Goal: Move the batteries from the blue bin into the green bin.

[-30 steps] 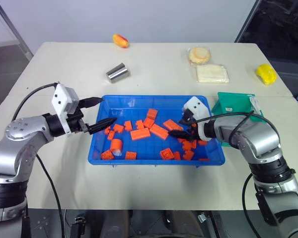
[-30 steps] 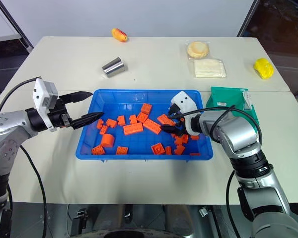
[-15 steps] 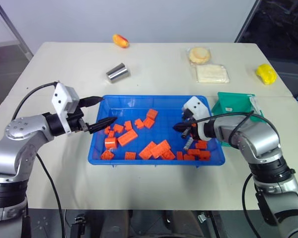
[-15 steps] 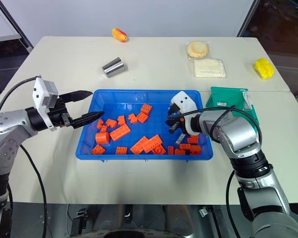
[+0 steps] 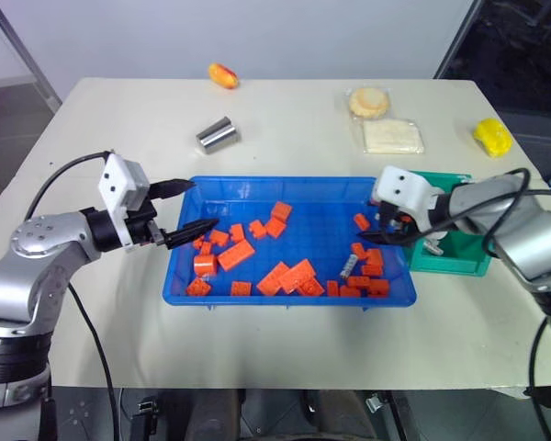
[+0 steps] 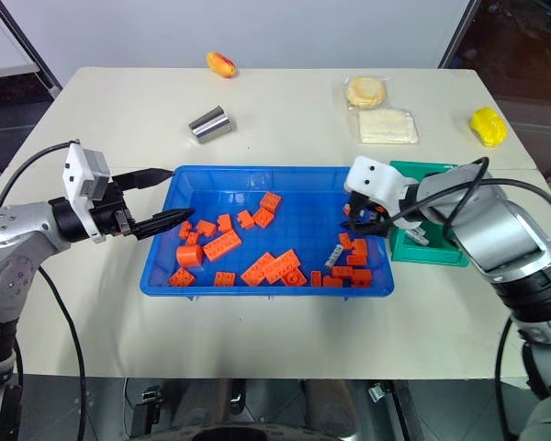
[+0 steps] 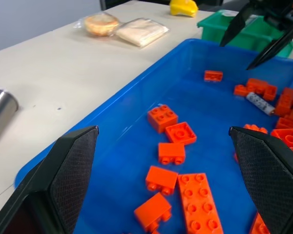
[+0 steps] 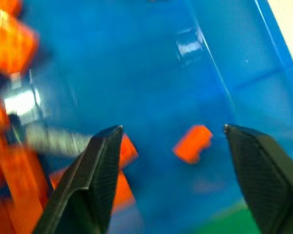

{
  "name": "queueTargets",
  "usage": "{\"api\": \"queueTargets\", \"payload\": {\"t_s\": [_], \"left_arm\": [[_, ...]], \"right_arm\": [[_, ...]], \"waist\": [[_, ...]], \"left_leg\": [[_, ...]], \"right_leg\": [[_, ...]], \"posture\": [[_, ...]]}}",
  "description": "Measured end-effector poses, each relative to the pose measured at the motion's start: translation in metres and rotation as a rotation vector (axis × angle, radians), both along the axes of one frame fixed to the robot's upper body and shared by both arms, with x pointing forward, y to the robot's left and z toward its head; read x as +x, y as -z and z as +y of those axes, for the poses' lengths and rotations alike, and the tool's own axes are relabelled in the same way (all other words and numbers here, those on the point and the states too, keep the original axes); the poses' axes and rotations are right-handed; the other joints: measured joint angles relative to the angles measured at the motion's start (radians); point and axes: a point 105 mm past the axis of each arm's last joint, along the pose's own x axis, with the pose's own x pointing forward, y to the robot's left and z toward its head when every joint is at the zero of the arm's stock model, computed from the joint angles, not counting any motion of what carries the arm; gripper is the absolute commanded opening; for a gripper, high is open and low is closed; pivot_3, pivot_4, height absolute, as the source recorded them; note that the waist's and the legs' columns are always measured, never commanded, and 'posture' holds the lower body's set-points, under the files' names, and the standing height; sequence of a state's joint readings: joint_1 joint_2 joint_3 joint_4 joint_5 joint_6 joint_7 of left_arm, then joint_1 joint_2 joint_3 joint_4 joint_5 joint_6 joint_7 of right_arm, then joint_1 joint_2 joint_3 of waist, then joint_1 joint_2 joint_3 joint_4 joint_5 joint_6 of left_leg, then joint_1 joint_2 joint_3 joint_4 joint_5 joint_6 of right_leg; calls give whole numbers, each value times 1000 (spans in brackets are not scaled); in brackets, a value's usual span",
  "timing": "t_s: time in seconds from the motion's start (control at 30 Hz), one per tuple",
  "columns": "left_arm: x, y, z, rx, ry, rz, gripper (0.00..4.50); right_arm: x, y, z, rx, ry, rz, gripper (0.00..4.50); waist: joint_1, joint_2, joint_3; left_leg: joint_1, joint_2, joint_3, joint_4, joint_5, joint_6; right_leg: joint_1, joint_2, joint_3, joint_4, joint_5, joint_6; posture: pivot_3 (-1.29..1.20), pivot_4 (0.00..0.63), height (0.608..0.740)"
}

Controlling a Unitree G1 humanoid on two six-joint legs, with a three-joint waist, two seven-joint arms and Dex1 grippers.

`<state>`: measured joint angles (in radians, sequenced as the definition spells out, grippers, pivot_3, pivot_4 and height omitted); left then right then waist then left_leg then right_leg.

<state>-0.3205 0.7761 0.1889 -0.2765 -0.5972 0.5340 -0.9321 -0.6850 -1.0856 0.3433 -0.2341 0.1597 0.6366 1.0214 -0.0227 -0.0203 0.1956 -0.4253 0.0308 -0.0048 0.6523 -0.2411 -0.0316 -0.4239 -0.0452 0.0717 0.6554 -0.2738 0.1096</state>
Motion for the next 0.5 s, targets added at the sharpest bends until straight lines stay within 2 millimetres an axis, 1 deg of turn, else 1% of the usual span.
{"api": "queueTargets", "payload": {"t_s": [0.07, 0.17, 0.33, 0.5], "left_arm": [[0, 2, -2, -1, 6, 5, 4500], [0, 2, -3, -5, 6, 6, 4500], [0, 4, -3, -11, 0, 9, 4500], [0, 6, -2, -13, -8, 15, 4500]], "right_arm": [[-3, -2, 1, -74, -133, -41, 3497], [-6, 0, 5, -133, -275, -81, 3497], [-8, 7, 9, -169, -386, -83, 3497], [-15, 13, 13, -214, -487, -57, 3497]], "waist": [[-1, 0, 0], [-1, 0, 0], [3, 0, 0], [4, 0, 0]], "left_leg": [[0, 0, 0, 0, 0, 0], [0, 0, 0, 0, 0, 0], [0, 0, 0, 1, 0, 0], [0, 0, 0, 1, 0, 0]], "right_leg": [[0, 0, 0, 0, 0, 0], [0, 0, 0, 0, 0, 0], [0, 0, 0, 0, 0, 0], [0, 0, 0, 0, 0, 0]], "posture": [[0, 150, 740], [0, 150, 740], [0, 150, 740], [0, 150, 740]]}}
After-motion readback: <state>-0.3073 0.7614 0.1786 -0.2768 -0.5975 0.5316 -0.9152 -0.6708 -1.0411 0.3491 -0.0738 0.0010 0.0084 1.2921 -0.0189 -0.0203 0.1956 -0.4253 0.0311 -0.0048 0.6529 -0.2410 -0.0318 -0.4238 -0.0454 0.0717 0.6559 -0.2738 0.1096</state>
